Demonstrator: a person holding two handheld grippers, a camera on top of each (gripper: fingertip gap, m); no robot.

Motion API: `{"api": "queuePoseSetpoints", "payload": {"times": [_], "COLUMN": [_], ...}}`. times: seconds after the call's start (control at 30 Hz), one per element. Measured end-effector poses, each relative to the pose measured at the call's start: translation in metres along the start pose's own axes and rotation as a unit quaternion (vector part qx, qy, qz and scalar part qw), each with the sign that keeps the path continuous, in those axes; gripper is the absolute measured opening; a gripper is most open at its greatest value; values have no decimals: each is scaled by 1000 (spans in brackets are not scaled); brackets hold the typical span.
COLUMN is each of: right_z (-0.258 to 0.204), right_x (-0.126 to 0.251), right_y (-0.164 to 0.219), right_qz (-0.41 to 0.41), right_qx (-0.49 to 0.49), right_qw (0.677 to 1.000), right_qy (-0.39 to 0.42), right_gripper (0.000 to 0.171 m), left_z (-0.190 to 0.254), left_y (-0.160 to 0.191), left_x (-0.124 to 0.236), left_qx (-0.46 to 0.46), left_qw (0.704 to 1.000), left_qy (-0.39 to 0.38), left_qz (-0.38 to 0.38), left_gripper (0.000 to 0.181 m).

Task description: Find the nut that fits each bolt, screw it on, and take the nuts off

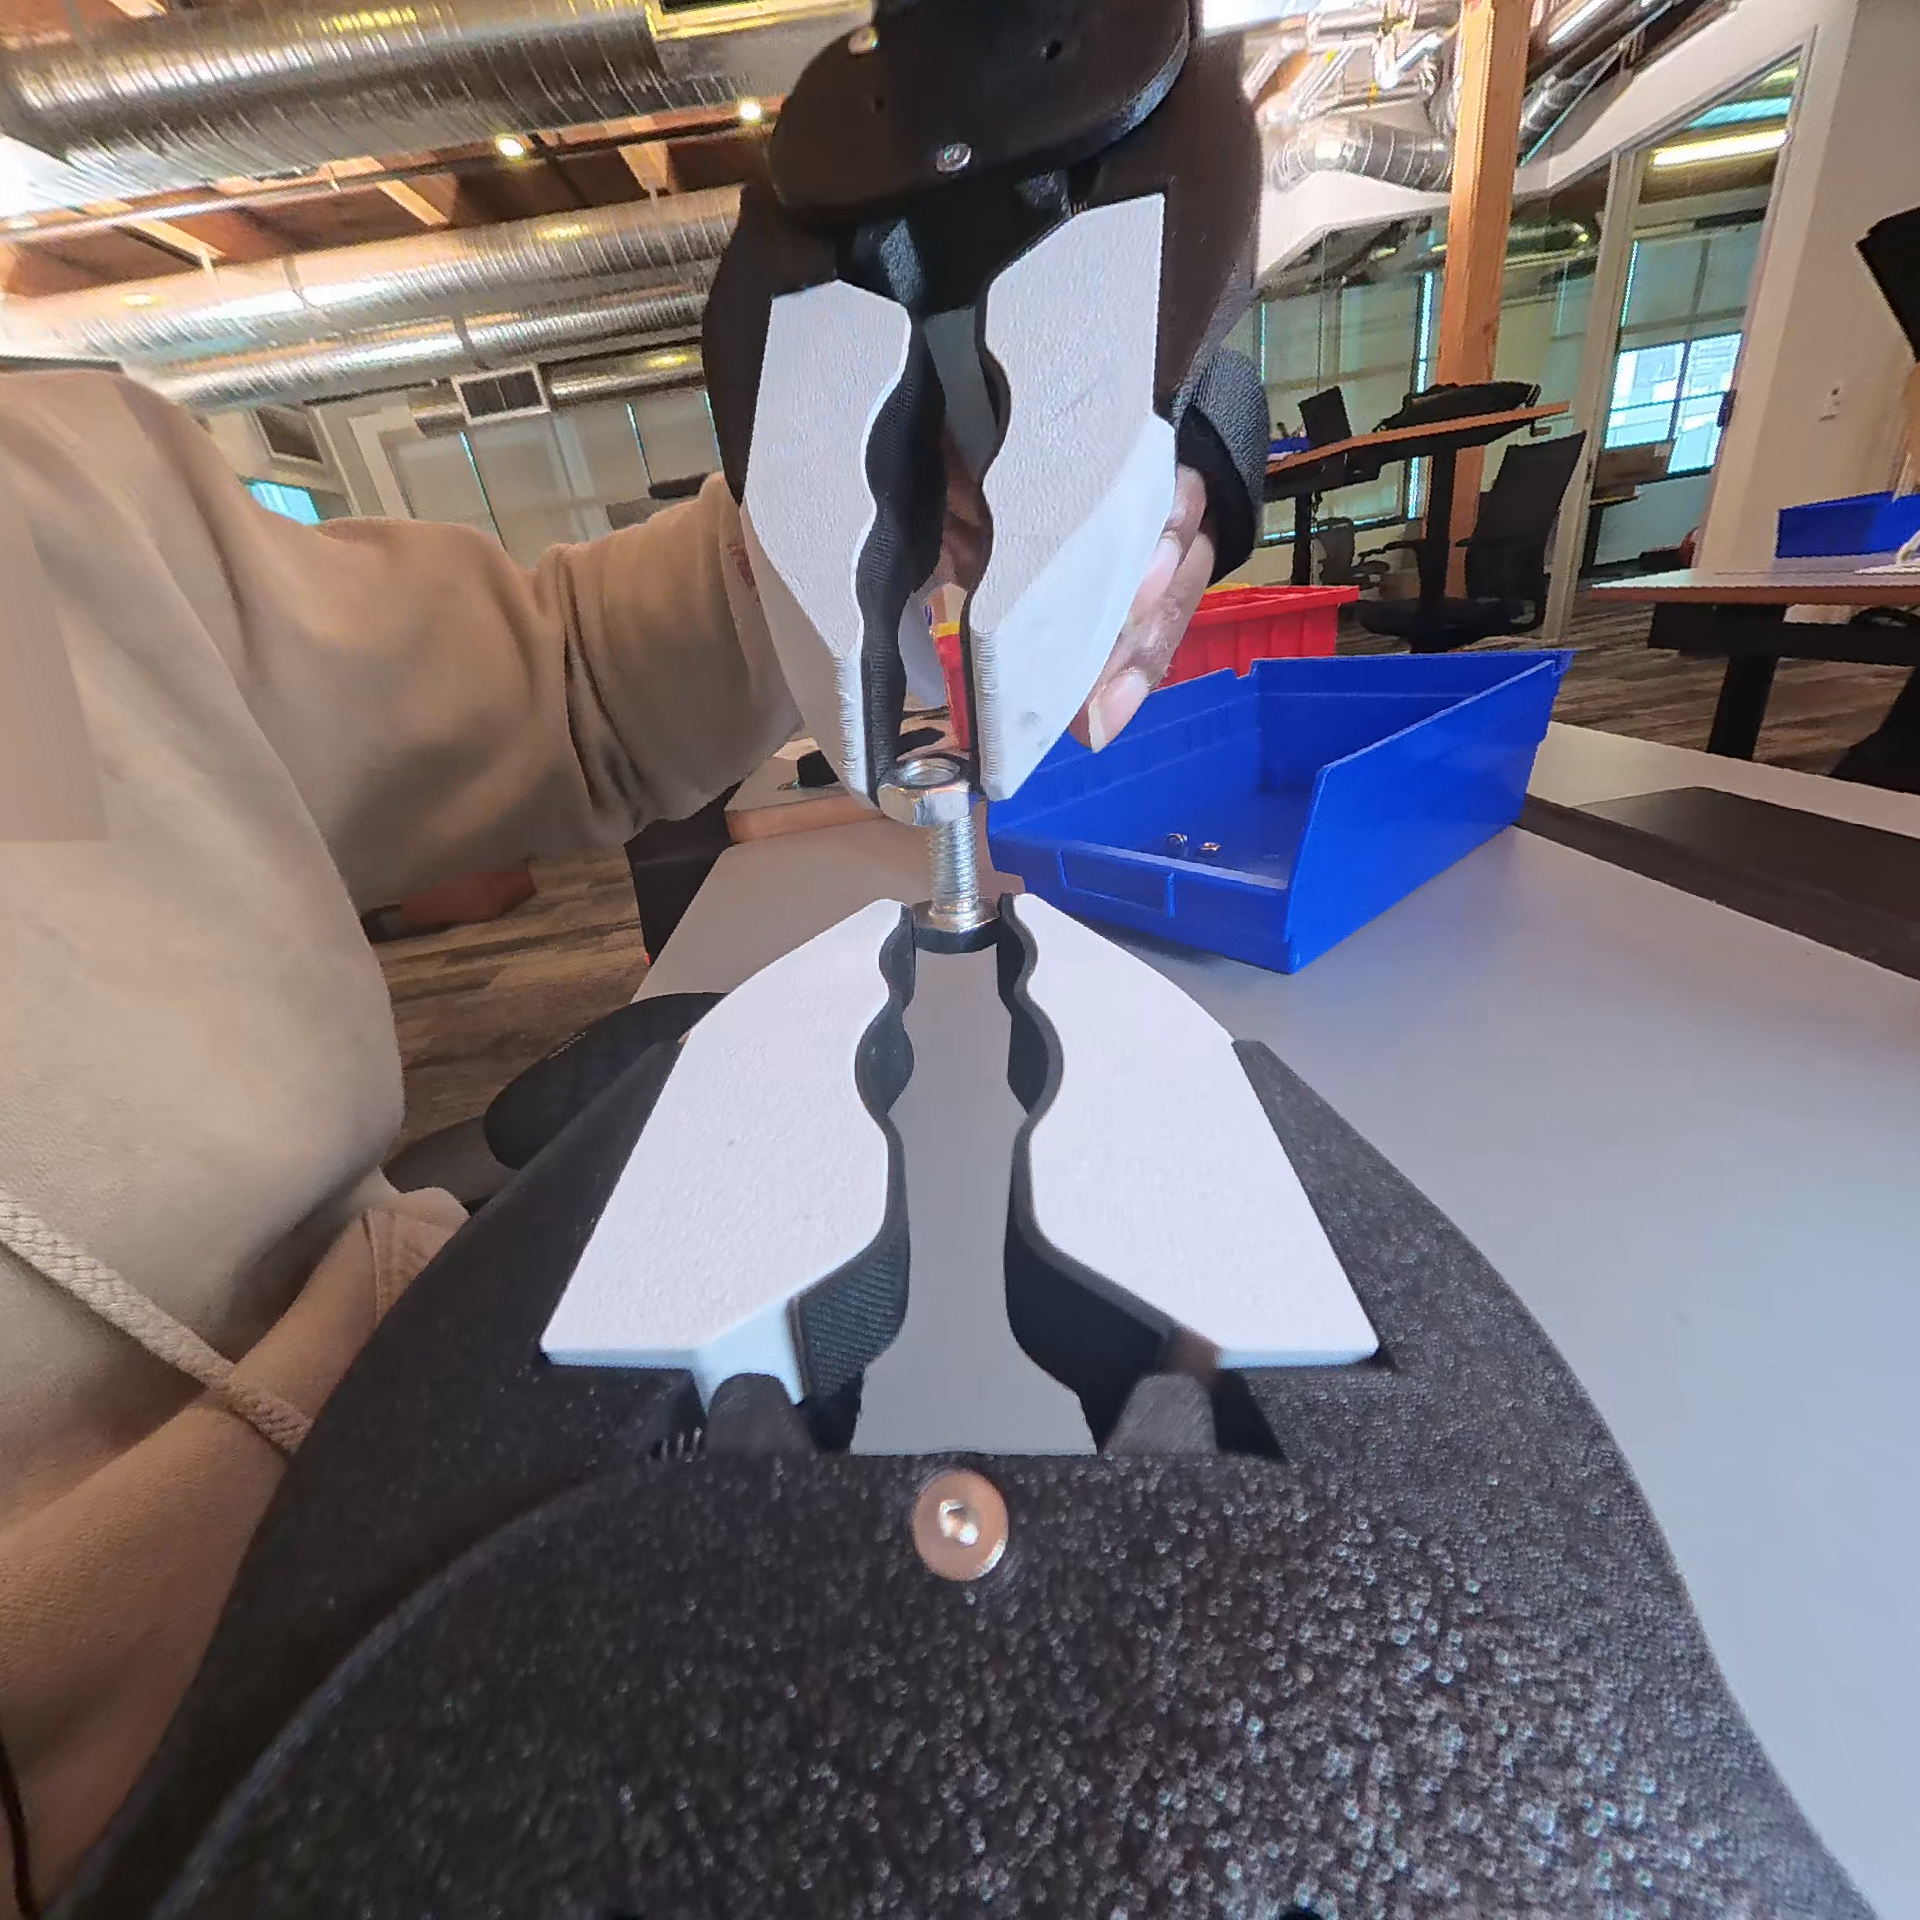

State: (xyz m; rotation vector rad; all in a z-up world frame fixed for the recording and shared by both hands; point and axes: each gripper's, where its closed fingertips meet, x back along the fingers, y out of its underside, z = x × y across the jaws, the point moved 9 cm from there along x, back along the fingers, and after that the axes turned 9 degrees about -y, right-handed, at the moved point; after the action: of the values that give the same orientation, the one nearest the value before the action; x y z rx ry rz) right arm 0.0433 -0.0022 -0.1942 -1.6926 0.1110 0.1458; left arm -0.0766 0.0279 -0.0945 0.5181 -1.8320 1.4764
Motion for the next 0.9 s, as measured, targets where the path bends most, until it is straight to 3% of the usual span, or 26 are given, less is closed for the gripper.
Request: {"api": "queuePoseSetpoints", "payload": {"times": [0.63, 0.9], "right_z": [-3, -2], "right_x": [-2, -5], "right_y": [3, 7], "right_qz": [1, -24], "right_qx": [8, 12], "right_qw": [1000, 1000], "right_qy": [-20, -14], "right_gripper": [15, 15], "left_z": [10, 13], "left_y": [20, 28], "left_x": [-3, -5], "left_qx": [3, 2], "left_qw": [994, 994], "left_qy": [-30, -36], "left_qz": [101, 99], "left_gripper": [14, 15]}}
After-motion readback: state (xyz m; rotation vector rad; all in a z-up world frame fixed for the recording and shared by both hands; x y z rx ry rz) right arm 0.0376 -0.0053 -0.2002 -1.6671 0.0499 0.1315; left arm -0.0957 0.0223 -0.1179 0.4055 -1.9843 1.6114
